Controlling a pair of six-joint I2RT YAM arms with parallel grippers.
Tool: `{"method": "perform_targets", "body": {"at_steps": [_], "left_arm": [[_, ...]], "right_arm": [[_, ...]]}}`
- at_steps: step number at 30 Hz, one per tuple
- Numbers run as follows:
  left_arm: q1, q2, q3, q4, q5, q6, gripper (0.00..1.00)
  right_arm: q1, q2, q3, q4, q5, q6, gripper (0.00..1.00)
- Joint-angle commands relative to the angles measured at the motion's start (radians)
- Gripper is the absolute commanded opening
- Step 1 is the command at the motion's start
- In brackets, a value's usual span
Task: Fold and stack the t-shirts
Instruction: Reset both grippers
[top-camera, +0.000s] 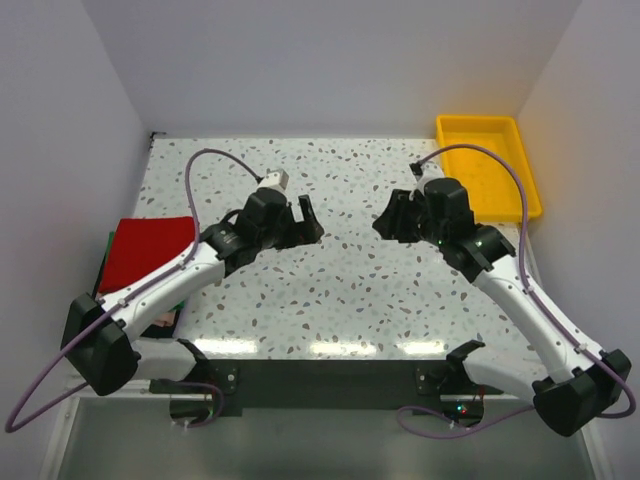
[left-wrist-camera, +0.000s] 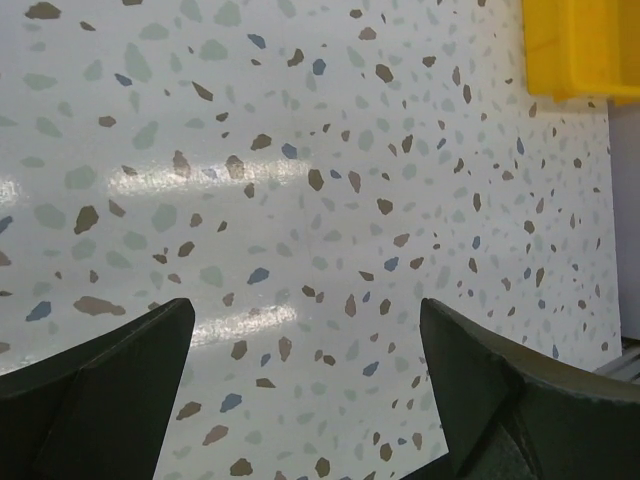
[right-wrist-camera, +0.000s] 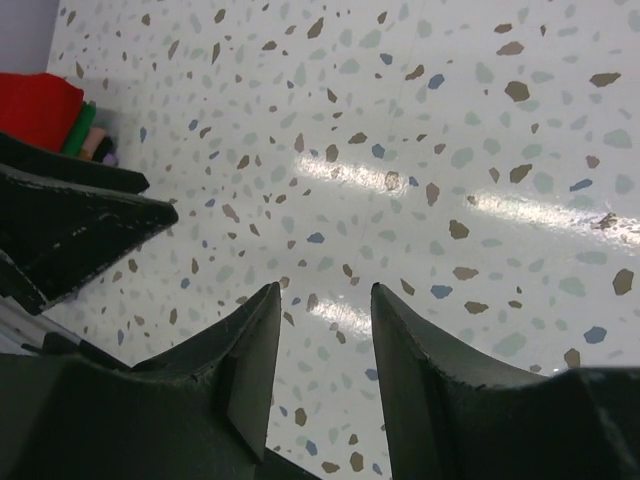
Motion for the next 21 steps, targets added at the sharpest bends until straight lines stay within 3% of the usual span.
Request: {"method": "perform_targets", "body": {"at_steps": [1,10,21], "left_arm": [[-0.037,-0.002,-0.029,0.212,-0.004,0.023,1.00],[-0.064,0.107,-0.014,0.225,0.072,0.095,1.00],[-0.064,0.123,0.014,0.217,0.086,0.153,1.00]], "right_arm": [[0.002,-0.037,-0.024,-0.002,0.097,-0.029,0.46],[0.002,-0.083,-0.145,0.056,0.178,0.011,0.49],[0.002,-0.065,-0.153,0.075,0.190,0.003,0.47]]}}
